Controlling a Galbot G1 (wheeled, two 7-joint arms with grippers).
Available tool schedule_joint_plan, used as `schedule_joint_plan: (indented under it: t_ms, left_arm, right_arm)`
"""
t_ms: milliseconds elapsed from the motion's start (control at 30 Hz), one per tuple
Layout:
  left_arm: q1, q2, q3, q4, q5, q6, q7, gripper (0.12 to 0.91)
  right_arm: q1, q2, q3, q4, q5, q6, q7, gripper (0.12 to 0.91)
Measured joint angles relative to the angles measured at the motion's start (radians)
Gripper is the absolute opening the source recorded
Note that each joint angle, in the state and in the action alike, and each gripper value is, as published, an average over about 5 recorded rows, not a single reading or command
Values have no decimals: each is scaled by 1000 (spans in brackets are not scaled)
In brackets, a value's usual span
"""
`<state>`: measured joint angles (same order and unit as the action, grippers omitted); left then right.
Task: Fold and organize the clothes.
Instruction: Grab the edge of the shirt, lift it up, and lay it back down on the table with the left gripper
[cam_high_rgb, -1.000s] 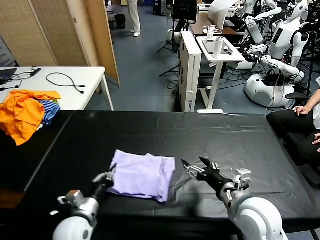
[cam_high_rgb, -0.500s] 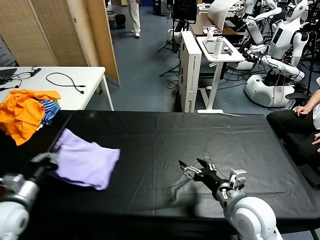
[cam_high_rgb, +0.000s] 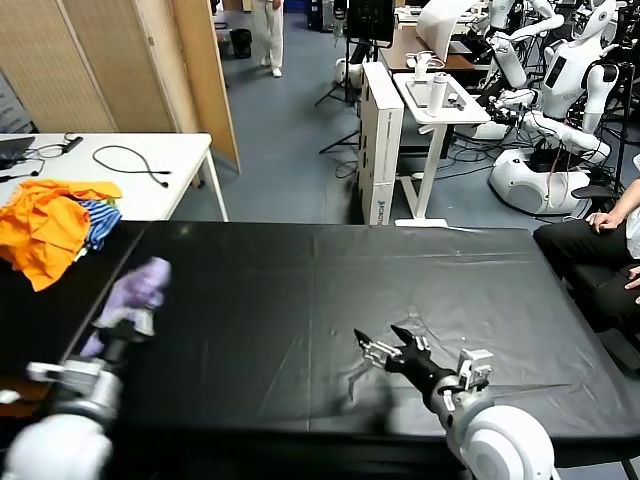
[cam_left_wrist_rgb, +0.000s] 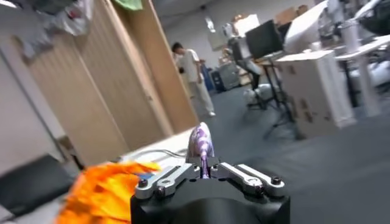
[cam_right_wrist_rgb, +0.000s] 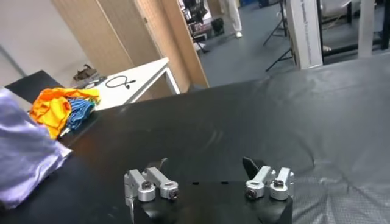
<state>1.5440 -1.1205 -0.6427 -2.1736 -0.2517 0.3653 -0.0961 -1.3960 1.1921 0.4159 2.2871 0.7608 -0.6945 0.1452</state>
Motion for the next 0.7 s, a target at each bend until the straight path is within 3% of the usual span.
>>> schedule_joint_plan:
  t_ms: [200, 333, 400, 700]
  left_arm:
    - [-25, -170, 226, 84, 37, 2, -17, 184]
    - [-15, -234, 306, 93, 73, -2, -6, 191]
    - [-7, -245, 320, 87, 99, -9, 5, 242]
    - [-12, -198, 278, -10, 153, -114, 54, 777]
  right_arm:
    - [13, -13, -12, -4, 19, -3, -1, 907]
    - [35, -17, -31, -30, 62, -10, 3, 907]
    - [50, -15, -45, -50, 90, -20, 10, 907]
    - [123, -4, -150, -140, 202, -41, 46, 907]
